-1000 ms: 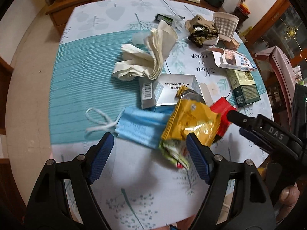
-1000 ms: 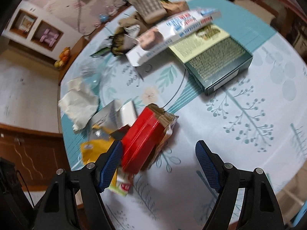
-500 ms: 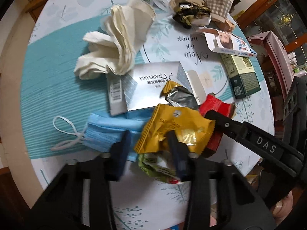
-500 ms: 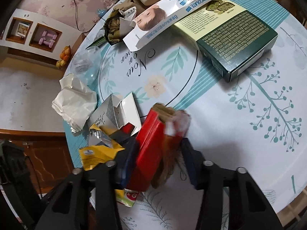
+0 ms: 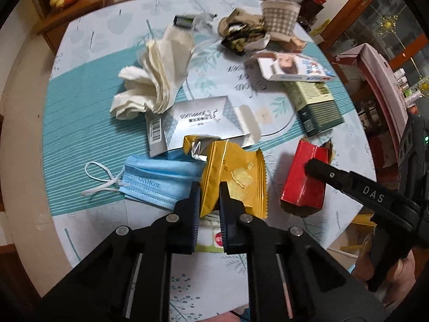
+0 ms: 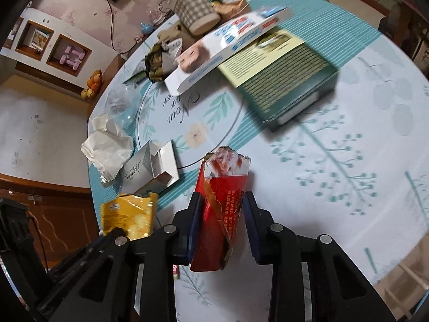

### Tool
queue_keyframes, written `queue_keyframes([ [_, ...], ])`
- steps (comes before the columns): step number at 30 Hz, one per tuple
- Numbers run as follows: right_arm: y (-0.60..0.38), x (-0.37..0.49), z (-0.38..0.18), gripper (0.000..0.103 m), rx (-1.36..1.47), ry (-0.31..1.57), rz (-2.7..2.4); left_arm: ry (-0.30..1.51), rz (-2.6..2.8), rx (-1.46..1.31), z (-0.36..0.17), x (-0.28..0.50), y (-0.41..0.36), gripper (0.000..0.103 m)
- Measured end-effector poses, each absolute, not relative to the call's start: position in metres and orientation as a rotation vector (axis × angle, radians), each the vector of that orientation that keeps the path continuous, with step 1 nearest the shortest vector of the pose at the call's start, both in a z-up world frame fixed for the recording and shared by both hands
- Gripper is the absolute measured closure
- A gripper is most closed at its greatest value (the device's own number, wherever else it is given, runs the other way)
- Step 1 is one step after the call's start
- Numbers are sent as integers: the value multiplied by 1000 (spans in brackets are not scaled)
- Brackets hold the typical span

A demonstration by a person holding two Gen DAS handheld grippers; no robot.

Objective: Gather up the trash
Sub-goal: 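Carry the red wrapper and yellow bag down over the trash bin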

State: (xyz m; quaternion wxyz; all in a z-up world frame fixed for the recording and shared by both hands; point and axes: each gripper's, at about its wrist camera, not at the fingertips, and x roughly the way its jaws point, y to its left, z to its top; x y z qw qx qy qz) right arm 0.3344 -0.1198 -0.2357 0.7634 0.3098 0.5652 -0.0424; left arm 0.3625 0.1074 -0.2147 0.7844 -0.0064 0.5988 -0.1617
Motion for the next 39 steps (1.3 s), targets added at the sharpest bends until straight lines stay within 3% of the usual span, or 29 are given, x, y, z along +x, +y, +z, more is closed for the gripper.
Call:
queue_keyframes([
  [11,-161,269,-197,73,675,1166,-73,1186,-367,-46,-148,316,106,93],
  [20,-200,192,-168,73,607,1130,35,1132,-351,-87,-123,212,62,93],
  [30,-241,94,-185,73,486,1184,141,1164,-259,-114,-168,83,-1,93],
  [39,-242,32,-289,73,417,1333,169,1251,-199,-31,-265,36,-25,93],
])
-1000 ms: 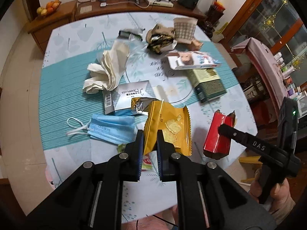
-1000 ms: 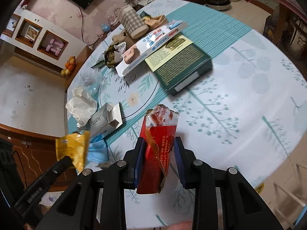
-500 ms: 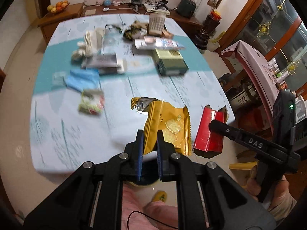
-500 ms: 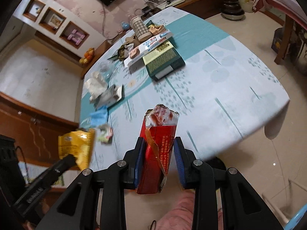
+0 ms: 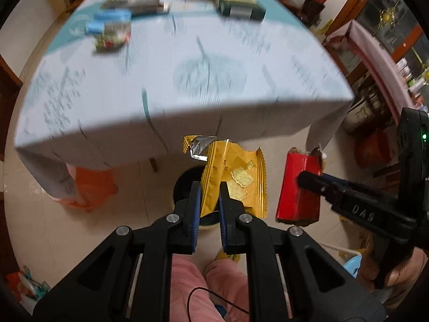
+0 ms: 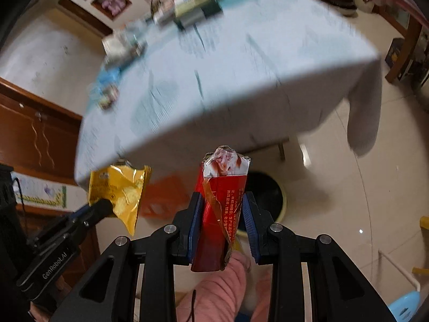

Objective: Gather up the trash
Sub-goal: 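Carry the red wrapper and yellow bag down over the trash bin, then open both tools to drop the wrapper and bag into the bin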

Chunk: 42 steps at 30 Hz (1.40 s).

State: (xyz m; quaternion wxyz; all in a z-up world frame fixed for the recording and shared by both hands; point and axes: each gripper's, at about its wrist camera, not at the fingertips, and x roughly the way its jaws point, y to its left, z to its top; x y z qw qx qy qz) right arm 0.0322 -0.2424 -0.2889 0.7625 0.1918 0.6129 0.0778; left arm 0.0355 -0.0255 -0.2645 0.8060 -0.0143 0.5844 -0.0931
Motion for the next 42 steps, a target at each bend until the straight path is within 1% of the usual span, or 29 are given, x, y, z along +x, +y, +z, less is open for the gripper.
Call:
queue_keyframes([
  [8,-229,22,-427,71,408,1428,167,1285,-215,22,-375,35,-30,93],
  [11,-226,24,-469,68,386,1453,142,1291,-222,36,-415,34,-33,93],
  [12,-227,24,-486,65,387,1456,132,1295,-225,36,-428,34,-34,93],
  [13,-226,24,-496,64,389,1457,122,1299,-229,29,-439,34,-34,89],
  [14,-227,24,-508,62,399,1465,110,1302,-227,25,-448,35,-34,87],
  [15,-230,24,-519,56,418,1471,101,1304,-218,29,-455,37,-34,81],
  [16,-232,25,-527,47,439,1472,90,1302,-210,35,-461,37,-33,68],
  [17,-233,27,-532,43,456,1466,79,1298,-205,37,-466,37,-33,60],
  [18,-235,27,-537,36,469,1458,69,1294,-202,35,-471,37,-32,45],
  [19,-236,29,-541,31,478,1451,62,1290,-201,28,-473,37,-31,35],
  [21,-237,35,-544,28,492,1435,62,1294,-202,10,-478,40,-27,30],
  [25,-235,40,-544,27,491,1434,45,1305,-194,10,-481,47,-22,28],
  [30,-233,41,-526,27,487,1421,27,1298,-201,16,-467,52,-19,28],
  [37,-230,36,-480,27,484,1408,25,1290,-214,11,-426,48,-16,27],
  [42,-229,33,-434,27,472,1398,40,1271,-207,-22,-380,42,-9,27],
])
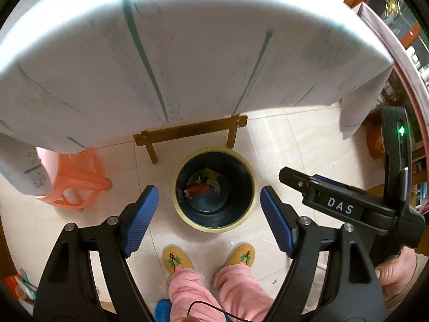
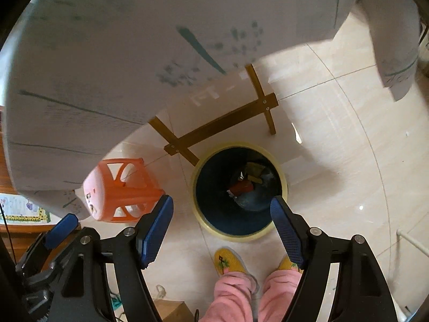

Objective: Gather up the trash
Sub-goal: 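Open both tools to drop the wrapper and bag into the bin, then reach to the green-white packet and close the right tool on it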

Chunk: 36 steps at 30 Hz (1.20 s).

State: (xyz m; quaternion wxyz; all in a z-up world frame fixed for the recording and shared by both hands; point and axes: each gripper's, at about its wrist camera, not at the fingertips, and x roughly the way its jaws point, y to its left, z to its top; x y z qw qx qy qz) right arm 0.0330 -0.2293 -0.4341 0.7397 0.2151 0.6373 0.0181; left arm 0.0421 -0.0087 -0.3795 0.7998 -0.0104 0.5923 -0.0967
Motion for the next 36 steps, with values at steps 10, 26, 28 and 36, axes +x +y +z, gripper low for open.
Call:
queue_keyframes([
  [10,-228,17,-317,27,414,1334,116,1169,-165,-47,-256,24,7,27],
  [26,-234,8,-124,23,347,1087,261,972,-64,-69,-76,-13,5,27],
  [28,-236,9,-106,23,340,1057,282,951,-50,-83,-61,-15,6,27],
  [36,-237,21,-58,23,291,962,354,941,-14,-132,-28,-11,13,27],
])
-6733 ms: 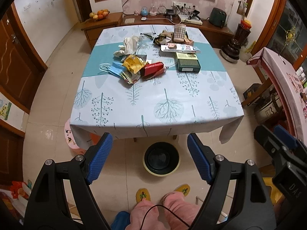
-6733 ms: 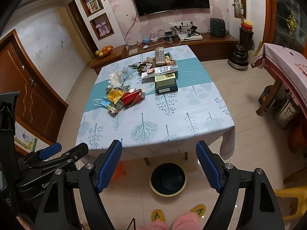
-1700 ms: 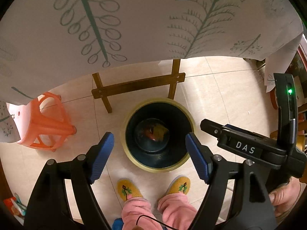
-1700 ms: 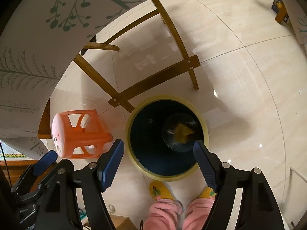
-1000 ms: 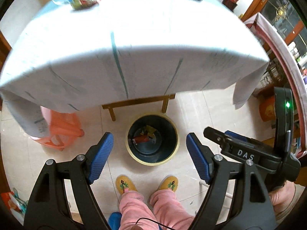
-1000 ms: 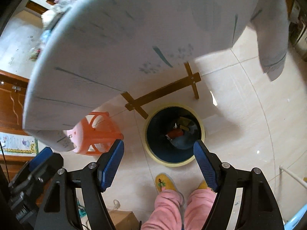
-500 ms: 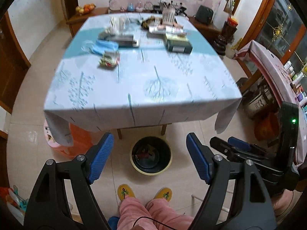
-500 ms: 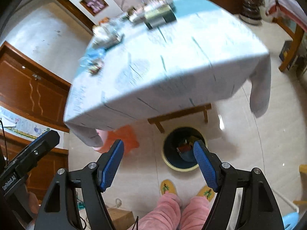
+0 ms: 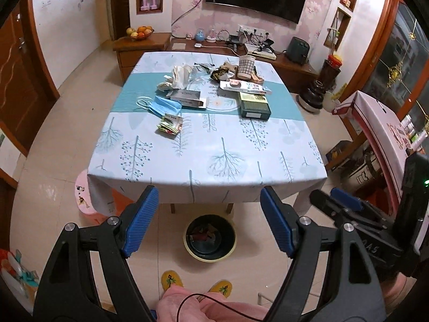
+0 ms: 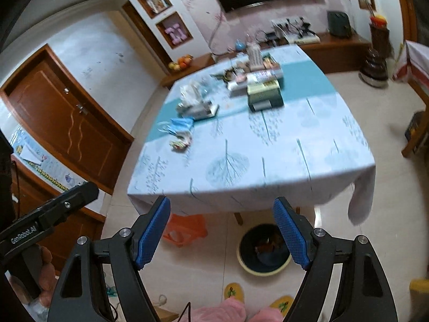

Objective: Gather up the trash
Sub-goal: 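Reach to the green-white packet and close the right tool on it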

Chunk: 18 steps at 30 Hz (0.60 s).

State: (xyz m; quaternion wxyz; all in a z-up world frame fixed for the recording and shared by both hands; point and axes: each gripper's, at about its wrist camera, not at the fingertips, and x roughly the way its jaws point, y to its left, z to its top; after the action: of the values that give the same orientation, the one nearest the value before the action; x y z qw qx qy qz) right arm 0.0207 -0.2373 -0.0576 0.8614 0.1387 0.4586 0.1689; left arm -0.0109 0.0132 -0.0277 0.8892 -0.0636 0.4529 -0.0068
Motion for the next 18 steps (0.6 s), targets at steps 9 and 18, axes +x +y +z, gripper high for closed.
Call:
queue_keyframes([
  [9,-218,54,-30,23,268,906,396,927,21,-113,-20,4,32,27],
  [18,-158,118,-27,23,189,887,416,952,16,-158,-48,65,87,27],
])
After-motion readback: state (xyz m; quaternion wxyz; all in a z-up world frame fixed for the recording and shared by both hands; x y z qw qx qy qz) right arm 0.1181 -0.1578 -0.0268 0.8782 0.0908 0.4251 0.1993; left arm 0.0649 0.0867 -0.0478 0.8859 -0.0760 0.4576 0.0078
